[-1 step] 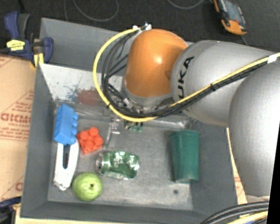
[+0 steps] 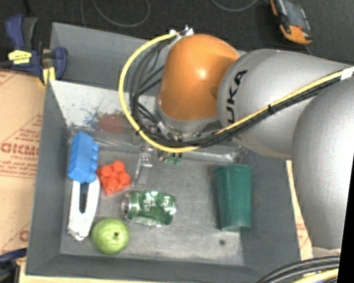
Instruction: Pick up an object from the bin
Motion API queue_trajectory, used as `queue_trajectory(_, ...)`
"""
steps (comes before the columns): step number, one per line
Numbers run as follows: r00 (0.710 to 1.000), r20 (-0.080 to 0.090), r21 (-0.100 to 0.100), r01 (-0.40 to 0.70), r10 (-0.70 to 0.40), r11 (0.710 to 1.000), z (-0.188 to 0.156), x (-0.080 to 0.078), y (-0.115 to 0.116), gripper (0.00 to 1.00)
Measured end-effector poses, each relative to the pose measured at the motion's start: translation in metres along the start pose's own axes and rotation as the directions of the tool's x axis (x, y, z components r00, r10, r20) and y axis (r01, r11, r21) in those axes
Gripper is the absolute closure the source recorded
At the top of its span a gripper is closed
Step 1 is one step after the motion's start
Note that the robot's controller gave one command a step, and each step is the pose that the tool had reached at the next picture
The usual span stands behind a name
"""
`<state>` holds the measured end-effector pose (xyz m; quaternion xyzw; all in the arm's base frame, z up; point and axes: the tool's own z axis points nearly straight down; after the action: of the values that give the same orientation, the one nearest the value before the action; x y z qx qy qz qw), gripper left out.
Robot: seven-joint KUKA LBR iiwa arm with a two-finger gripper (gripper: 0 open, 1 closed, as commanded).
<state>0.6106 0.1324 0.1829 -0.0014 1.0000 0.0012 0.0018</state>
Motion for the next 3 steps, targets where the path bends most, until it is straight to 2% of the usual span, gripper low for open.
queue_trajectory(1,0.997,0.003,0.003,0.080,-0.080,0.997,0.048,0.030,-0.022,0.00)
queue_trajectory(2,0.947,-0.009,0.001,0.322,-0.322,0.947,0.055,0.061,-0.040,0.00)
queue_trajectory(3,0.961,0.002,0.000,0.277,-0.277,0.961,0.053,0.055,-0.047,0.00)
